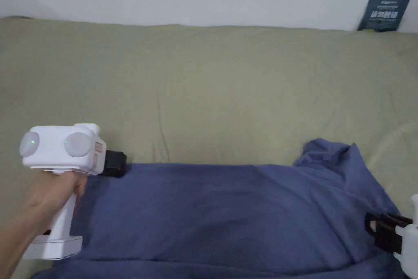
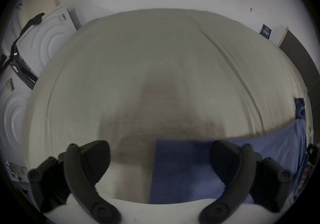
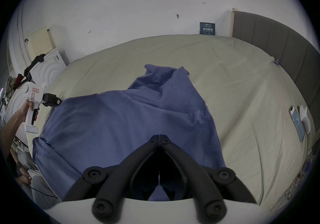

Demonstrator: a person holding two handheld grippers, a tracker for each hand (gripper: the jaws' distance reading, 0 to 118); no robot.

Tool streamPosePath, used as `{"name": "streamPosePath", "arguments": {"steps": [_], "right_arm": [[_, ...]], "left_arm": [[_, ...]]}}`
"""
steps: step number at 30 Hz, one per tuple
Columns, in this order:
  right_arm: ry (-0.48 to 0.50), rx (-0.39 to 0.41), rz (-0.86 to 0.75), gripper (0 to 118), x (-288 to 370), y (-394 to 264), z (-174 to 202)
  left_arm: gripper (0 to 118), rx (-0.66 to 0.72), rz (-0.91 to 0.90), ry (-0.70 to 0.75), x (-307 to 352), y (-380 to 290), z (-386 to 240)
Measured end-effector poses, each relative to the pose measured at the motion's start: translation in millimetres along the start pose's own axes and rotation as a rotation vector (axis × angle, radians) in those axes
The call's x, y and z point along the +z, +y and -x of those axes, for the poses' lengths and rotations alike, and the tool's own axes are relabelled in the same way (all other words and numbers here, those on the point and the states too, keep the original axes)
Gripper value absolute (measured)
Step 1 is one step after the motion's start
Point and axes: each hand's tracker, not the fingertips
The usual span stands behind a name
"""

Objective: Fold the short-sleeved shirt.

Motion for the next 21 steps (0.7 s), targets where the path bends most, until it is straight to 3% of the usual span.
{"name": "streamPosePath", "arguments": {"steps": [1,2,4,5,6,10,11,12,13,14,16,21], "right_arm": [[-0.002,0.0,0.002,1,-0.6,1.0,-5.5],[-0.009,0.002,0.004,1,-0.1,2.4,-8.2],[-0.016,0.0,0.014,1,-1.1,8.1,-15.3],[-0.022,-0.004,0.02,1,-2.8,12.6,-19.4],[-0.026,-0.005,0.033,1,-6.0,17.9,-24.5],[-0.052,0.004,0.08,2,-30.7,50.8,-44.7],[-0.054,-0.001,0.109,15,-39.9,62.7,-51.2],[-0.044,0.0,0.135,44,-48.3,72.1,-55.4],[-0.076,0.007,0.169,87,-60.4,84.2,-59.0],[-0.09,0.01,0.222,118,-73.1,94.1,-63.9],[-0.087,0.01,0.279,118,-91.4,103.0,-69.2],[-0.083,0.111,0.385,118,-122.2,111.3,-59.7]], "left_arm": [[89,0.002,-0.003,-0.004,6.2,0.8,-2.1],[67,0.004,-0.009,-0.042,11.8,0.8,-3.2],[0,-0.063,-0.032,-0.036,19.0,-0.9,-10.7],[0,-0.064,-0.038,-0.086,18.7,-1.7,-14.4],[0,-0.06,-0.027,-0.023,20.1,0.9,-16.7],[0,-0.043,-0.034,-0.033,19.9,2.2,-10.5],[0,-0.038,-0.035,-0.039,18.3,-0.1,-4.7],[0,-0.04,-0.036,-0.041,18.8,0.5,-4.4],[0,-0.045,-0.037,-0.044,18.8,0.9,-4.1],[0,-0.047,-0.034,-0.046,18.1,0.5,-3.8],[0,-0.046,-0.033,-0.047,18.2,0.2,-4.0],[0,-0.052,-0.038,-0.042,15.8,-0.9,-5.2]]}}
